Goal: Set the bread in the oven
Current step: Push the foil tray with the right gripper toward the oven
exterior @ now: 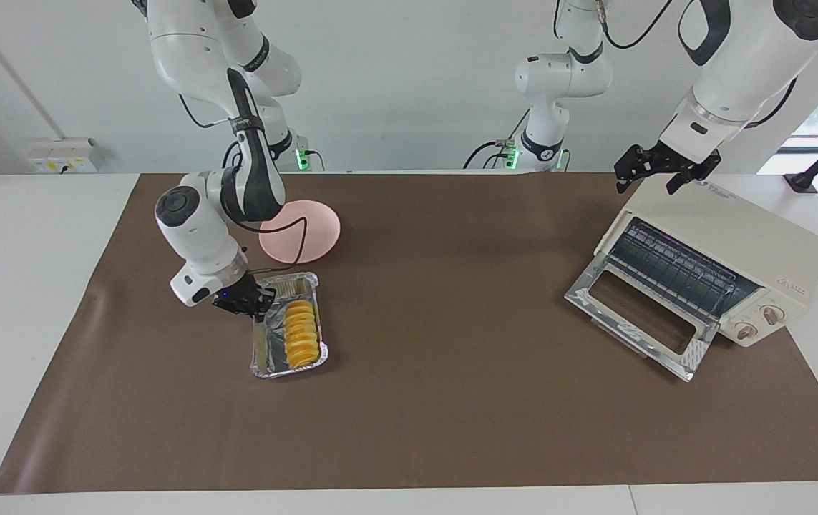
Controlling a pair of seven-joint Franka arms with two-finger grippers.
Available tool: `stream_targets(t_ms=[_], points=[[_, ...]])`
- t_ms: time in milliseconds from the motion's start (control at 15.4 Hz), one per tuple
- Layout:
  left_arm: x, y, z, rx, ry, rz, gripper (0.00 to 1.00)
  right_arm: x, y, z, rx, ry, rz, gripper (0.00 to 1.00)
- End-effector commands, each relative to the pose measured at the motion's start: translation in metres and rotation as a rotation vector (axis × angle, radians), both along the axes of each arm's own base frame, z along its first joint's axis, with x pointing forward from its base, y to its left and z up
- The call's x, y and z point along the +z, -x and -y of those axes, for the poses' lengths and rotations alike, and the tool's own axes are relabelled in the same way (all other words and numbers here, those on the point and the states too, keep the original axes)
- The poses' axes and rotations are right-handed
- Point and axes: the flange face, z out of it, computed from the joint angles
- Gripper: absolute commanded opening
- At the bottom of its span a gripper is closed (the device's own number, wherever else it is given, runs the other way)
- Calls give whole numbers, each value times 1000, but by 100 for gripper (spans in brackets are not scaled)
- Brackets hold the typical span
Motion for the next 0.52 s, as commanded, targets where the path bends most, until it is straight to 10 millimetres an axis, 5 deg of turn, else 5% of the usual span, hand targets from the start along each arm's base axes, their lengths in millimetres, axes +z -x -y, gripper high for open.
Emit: stream_targets(t_ms=[0, 260, 454], points=[[4, 4, -4, -8, -15, 18, 100, 28, -9, -44, 11, -17, 46, 0], [4, 4, -4, -8, -15, 18, 100, 86, -25, -148, -87, -63, 36, 0], [4, 4, -4, -8, -16, 16, 100, 92, -16, -222, -108, -111, 43, 0]])
